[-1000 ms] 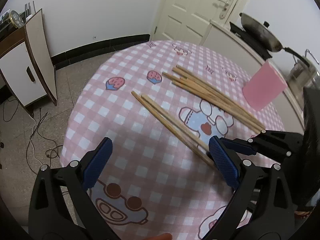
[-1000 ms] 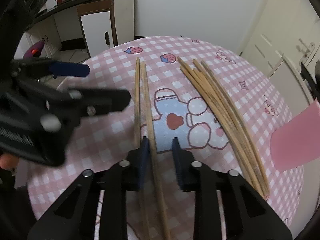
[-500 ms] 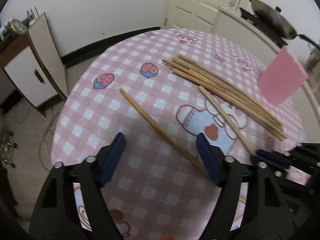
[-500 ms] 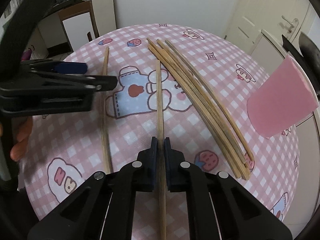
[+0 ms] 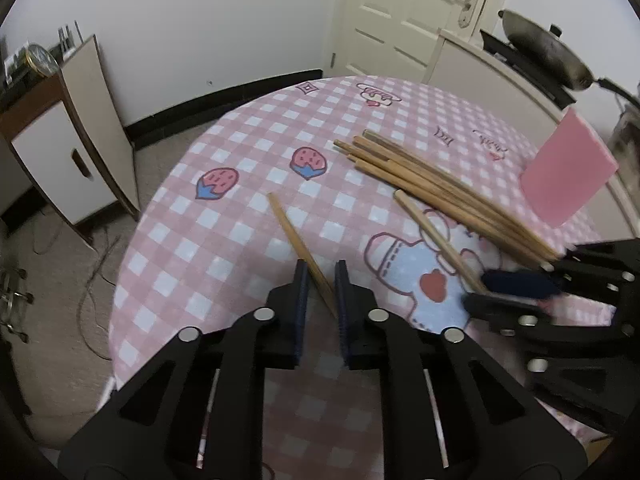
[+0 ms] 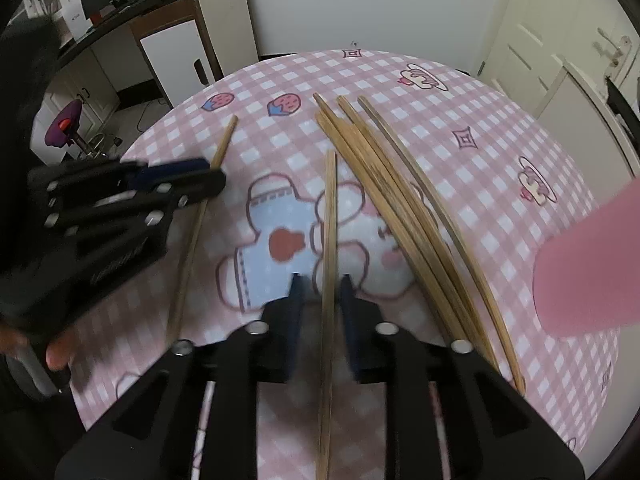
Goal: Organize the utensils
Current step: 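Close the right gripper on one chopstick while the left gripper grasps another chopstick, then lift both held chopsticks upright and carry them above the pink cup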
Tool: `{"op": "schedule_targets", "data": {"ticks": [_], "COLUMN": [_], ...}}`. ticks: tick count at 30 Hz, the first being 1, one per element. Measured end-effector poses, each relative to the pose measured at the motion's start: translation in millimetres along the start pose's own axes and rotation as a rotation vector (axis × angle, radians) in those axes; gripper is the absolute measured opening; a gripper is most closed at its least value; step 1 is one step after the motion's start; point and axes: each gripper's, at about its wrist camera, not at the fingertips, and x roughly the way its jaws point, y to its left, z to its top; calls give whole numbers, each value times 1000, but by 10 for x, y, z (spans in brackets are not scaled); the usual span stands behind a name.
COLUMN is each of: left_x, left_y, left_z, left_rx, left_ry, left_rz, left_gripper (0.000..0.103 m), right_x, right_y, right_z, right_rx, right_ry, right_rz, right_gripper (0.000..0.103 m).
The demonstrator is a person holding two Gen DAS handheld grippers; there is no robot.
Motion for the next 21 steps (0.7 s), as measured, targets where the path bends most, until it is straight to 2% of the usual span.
{"op": "schedule_targets", "data": {"ticks": [2,4,6,10,16,21], "left_x": [13,5,16,-34,-302,-703], "left_y": [-3,-30,-47,-21,-31,-281], "left_z": [6,-1,4,9,88,291], "left_rx": [-6,-2,2,-15,-30,-2], "left_ry": [7,-5,-2,-7,-81,-219], "left_rz": [-38,-38,-56,-115,-218,-357], "left_gripper": [7,6,6,6,6,6], "right_x": [37,75,107,59,-422,-1015], "right_y": [14,31,64,40,-44,-156], "right_z": [73,151,208,218,98,-4], "right_rx": [-8,-20,-41,-21,45,113], "right_ry": [9,13,15,-25,-206,-410], "right_rz": [-21,-37,-53,-80,-65,-121], "right_gripper": [23,20,5,5,5,5]}}
